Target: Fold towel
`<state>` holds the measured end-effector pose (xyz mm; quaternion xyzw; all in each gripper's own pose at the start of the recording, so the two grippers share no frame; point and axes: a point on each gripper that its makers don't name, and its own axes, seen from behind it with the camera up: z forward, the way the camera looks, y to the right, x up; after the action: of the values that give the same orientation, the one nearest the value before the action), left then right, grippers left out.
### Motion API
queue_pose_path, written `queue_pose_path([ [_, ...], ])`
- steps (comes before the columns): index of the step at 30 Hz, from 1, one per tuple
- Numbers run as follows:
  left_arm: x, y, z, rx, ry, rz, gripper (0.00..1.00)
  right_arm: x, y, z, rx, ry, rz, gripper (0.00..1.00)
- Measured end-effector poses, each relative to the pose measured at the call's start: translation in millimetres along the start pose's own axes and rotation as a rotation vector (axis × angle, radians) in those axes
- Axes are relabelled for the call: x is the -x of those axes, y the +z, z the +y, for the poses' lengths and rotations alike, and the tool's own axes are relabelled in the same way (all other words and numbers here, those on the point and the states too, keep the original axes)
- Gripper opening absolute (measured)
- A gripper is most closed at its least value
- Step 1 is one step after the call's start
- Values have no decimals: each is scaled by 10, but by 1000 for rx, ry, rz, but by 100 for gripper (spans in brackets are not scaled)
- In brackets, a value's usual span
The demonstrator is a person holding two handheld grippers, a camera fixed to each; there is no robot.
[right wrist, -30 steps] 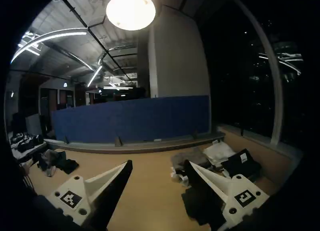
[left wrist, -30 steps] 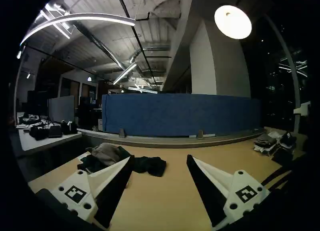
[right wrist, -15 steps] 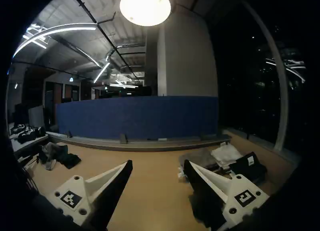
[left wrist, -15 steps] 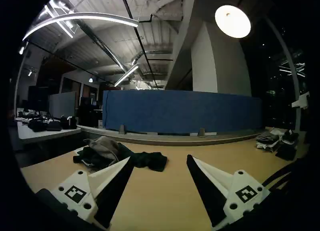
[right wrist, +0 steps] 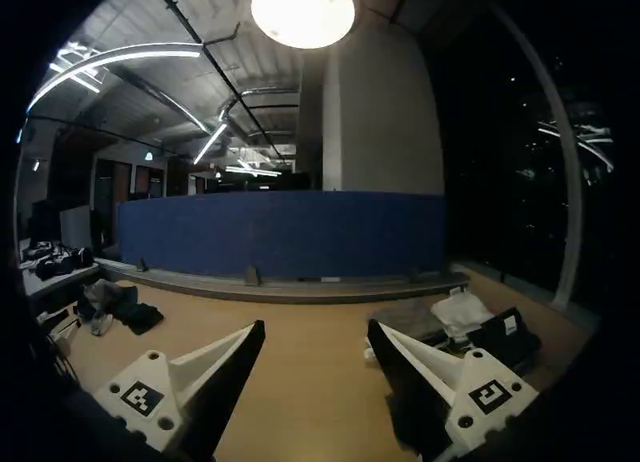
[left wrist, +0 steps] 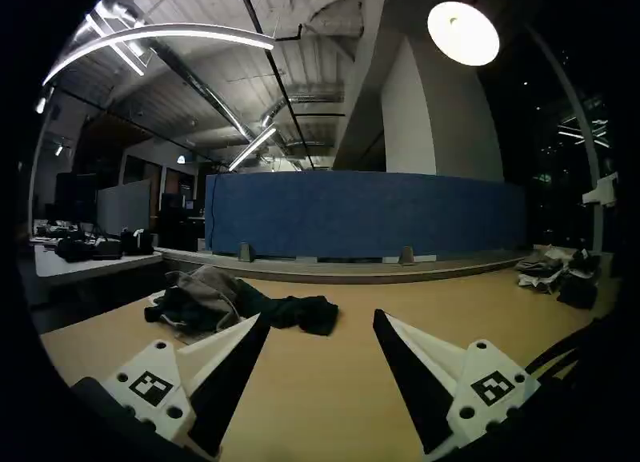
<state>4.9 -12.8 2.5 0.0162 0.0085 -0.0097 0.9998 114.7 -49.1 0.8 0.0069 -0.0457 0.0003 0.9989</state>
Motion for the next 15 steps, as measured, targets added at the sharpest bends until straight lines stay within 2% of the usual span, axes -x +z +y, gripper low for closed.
queue_pose_path([
  [15, 72, -24, 26, 1, 17, -17, 96, -54, -77, 158, 7, 18, 58, 100],
])
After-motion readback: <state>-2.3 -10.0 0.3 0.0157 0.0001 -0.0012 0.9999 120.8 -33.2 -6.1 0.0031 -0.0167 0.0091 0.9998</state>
